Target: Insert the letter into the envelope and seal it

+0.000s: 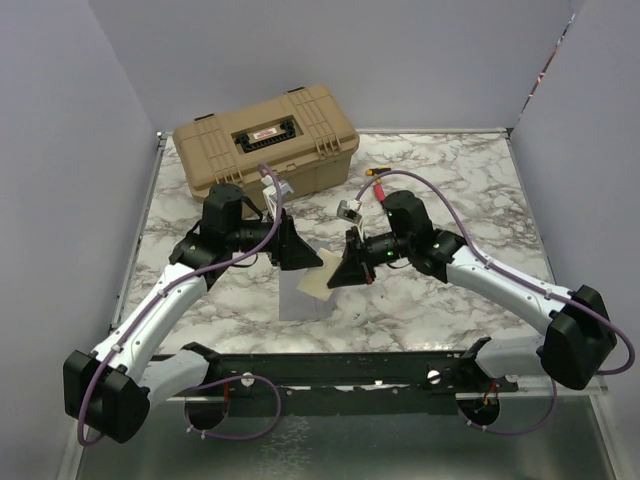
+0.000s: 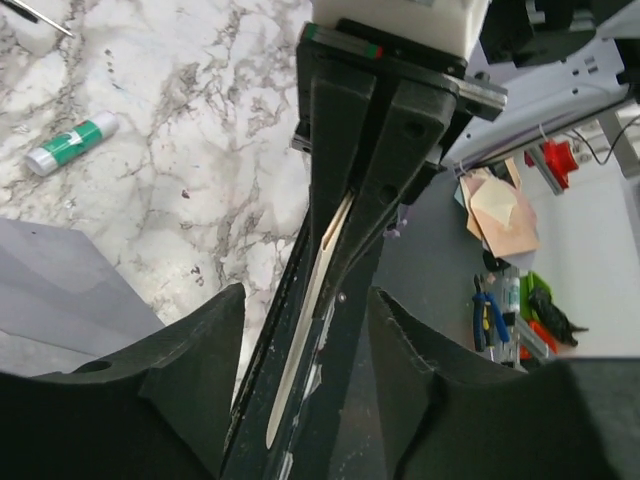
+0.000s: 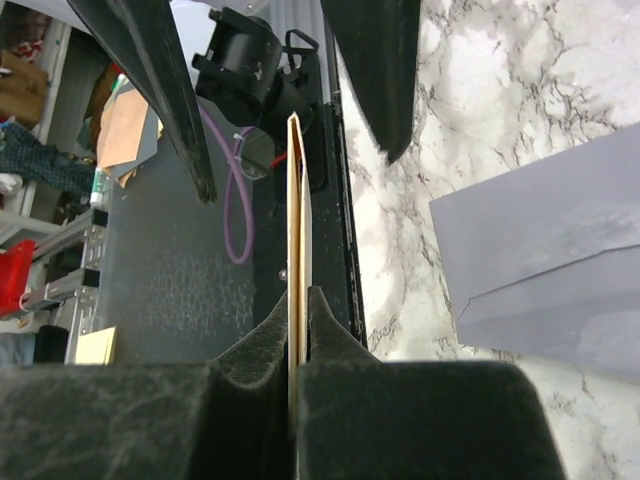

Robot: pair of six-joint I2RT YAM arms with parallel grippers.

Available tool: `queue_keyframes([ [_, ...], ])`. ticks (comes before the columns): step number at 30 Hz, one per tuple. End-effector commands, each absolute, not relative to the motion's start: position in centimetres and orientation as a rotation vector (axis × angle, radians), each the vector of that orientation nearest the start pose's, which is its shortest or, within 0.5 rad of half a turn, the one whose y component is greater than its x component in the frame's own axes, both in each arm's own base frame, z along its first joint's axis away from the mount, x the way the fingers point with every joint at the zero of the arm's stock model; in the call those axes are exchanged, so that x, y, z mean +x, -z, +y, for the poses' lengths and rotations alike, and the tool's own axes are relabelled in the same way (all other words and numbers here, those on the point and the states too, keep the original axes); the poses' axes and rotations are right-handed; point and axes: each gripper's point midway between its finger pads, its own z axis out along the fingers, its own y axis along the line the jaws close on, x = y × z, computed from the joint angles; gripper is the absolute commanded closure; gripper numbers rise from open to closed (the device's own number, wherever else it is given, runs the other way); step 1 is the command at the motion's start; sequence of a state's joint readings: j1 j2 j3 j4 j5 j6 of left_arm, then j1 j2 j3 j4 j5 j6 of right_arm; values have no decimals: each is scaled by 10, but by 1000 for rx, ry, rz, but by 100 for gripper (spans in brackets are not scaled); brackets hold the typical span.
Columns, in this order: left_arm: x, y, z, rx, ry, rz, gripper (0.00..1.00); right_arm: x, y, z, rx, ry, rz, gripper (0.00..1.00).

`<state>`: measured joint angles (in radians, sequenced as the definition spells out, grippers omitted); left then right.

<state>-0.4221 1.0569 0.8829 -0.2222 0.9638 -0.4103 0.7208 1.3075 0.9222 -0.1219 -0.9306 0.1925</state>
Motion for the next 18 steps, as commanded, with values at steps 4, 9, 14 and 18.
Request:
queue_keyframes([
  [4,154,-268,-256,874,1554,1852,56,142,-231,333,-1270,-1595,1757,99],
  [9,159,-269,-259,849,1525,1864,100,141,-236,333,-1261,-1599,1741,99],
  [14,196,-282,-261,606,1410,1917,100,157,-240,337,-1081,-1554,1832,79],
  [18,217,-290,-264,348,1457,1948,100,176,-257,337,-789,-1531,1792,51],
])
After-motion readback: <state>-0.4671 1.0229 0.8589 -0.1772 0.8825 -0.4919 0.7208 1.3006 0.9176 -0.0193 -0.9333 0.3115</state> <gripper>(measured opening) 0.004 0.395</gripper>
